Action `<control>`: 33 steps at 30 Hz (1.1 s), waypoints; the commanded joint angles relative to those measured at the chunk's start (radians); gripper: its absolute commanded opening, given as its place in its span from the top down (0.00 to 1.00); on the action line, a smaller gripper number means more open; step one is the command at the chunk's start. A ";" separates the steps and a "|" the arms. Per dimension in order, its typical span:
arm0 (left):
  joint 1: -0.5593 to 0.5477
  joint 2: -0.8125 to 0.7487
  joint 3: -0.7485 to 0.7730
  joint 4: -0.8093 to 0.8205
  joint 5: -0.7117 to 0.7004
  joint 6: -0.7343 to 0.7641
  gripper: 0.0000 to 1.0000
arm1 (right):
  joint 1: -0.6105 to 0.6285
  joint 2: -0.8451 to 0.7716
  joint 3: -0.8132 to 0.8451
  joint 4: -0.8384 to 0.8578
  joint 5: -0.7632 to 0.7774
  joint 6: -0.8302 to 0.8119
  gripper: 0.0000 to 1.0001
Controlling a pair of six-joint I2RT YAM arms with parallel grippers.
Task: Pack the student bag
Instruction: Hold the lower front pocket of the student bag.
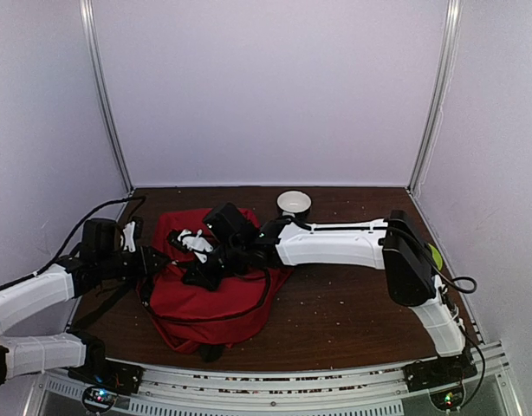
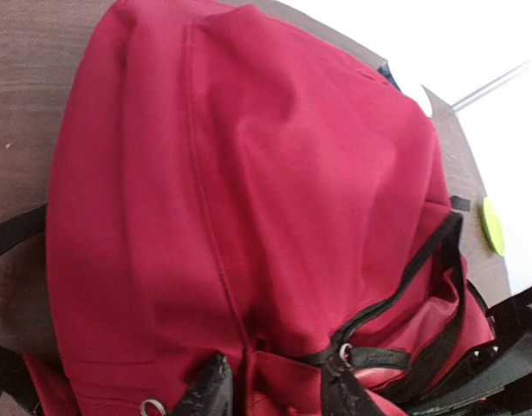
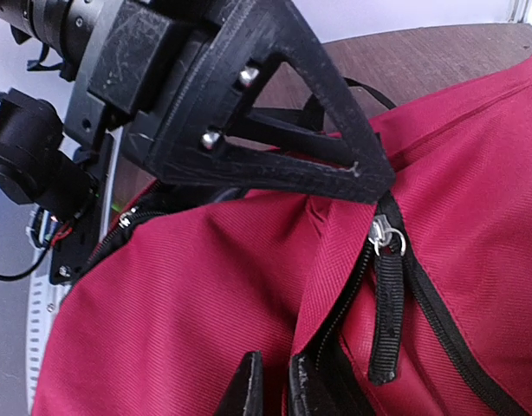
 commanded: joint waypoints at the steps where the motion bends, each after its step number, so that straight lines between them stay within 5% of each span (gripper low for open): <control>1: 0.006 0.009 -0.025 0.004 -0.025 -0.065 0.59 | 0.007 -0.027 -0.012 -0.058 0.055 -0.092 0.87; 6: 0.006 0.065 -0.050 0.130 0.073 -0.134 0.59 | 0.006 -0.030 0.001 -0.066 0.063 -0.105 0.87; 10: 0.006 0.101 -0.063 0.231 0.113 -0.174 0.69 | -0.017 -0.032 0.024 -0.072 0.017 -0.069 0.79; 18: 0.006 0.127 -0.055 0.245 0.117 -0.160 0.88 | -0.105 -0.043 0.084 -0.046 -0.106 0.066 0.71; 33: 0.006 0.099 -0.081 0.249 0.117 -0.129 0.96 | -0.127 0.092 0.202 -0.072 -0.166 0.181 0.73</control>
